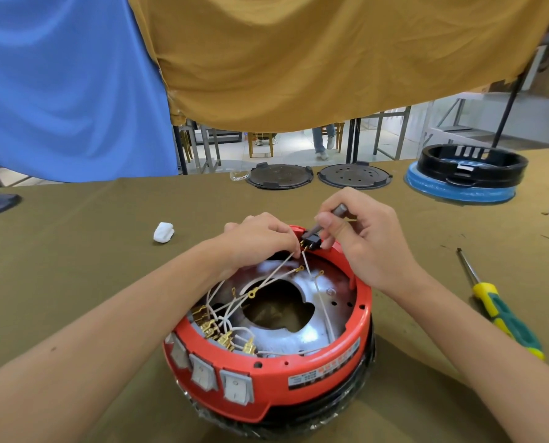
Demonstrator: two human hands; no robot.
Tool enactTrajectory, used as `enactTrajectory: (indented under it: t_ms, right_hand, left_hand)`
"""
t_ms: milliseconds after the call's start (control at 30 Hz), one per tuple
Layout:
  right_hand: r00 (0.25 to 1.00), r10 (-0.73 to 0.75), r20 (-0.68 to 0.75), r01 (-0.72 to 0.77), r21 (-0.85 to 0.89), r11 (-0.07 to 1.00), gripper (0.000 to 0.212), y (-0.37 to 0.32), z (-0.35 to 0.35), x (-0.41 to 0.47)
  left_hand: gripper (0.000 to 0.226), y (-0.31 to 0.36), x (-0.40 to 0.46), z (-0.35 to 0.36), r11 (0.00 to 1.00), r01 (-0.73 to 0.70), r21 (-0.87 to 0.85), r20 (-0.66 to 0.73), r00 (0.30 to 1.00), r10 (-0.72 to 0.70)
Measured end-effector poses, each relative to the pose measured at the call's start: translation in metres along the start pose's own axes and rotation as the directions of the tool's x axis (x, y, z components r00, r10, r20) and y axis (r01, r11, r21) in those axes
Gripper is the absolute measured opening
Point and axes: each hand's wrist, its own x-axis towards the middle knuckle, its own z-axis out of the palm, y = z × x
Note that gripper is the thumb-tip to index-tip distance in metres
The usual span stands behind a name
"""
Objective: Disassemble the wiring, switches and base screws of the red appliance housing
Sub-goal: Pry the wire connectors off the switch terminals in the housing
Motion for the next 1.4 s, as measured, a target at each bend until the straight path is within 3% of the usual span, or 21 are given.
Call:
enactTrajectory:
  t_ms: [200,467,767,1133,1300,1400]
  right_hand:
    - [1.000,0.009,0.023,-0.009,-0.009,1.000,0.018,0.001,0.000,0.000]
    - [0.996,-0.038,0.080,0.042,-0.047,0.998,0.011,0.003,-0.001,0.001]
    - [0.993,0.118,0.008,-0.117,0.163,0.980,0.008,0.008,0.000,-0.001]
    - [0.924,0.375,-0.077,-0.306,0.439,0.845,0.019,0.016,0.003,-0.002]
    - [0.974,0.223,-0.042,-0.205,0.258,0.944,0.016,0.011,0.002,-0.001]
    - [0.990,0.142,-0.012,-0.138,0.143,0.980,0.009,0.009,0.001,-0.002]
  left_hand:
    - [0.018,-0.001,0.001,0.001,1.000,-0.004,-0.002,0.000,1.000,0.004]
    - [0.019,-0.001,0.002,0.001,1.000,0.002,-0.001,-0.008,1.000,-0.002]
    - [0.014,0.001,0.001,0.000,1.000,0.000,-0.029,0.018,1.000,0.000]
    - [0.015,-0.003,0.005,0.001,1.000,-0.004,-0.031,0.006,1.000,0.004]
    - [0.028,-0.001,0.003,0.001,1.000,-0.004,-0.015,0.006,1.000,0.004]
    - [0.023,0.000,0.002,0.000,1.000,-0.013,-0.024,0.014,1.000,0.014]
